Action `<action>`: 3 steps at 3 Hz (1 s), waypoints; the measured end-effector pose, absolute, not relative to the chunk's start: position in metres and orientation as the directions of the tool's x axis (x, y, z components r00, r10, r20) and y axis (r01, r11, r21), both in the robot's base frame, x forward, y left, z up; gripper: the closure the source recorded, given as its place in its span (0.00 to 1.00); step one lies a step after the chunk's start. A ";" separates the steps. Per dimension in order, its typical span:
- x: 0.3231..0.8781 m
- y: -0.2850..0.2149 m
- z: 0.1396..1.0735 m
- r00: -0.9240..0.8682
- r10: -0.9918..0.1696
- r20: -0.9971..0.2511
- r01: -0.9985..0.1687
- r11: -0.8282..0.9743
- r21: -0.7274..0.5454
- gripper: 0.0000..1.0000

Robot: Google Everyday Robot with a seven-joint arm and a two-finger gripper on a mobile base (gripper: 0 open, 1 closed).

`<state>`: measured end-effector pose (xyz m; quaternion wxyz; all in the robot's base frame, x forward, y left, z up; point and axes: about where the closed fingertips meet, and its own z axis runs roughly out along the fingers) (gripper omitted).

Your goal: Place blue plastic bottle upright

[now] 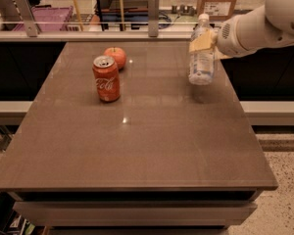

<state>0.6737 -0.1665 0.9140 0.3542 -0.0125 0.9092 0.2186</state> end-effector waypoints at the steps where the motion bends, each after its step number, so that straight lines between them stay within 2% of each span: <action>1: 0.681 -0.185 0.939 -0.649 0.182 -0.739 -0.213 0.889 0.406 1.00; 3: 0.688 -0.197 0.982 -0.496 0.234 -0.836 -0.259 0.879 0.400 1.00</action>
Offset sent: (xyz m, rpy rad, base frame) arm 0.0150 -0.0492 0.0772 0.1192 -0.3736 -0.0608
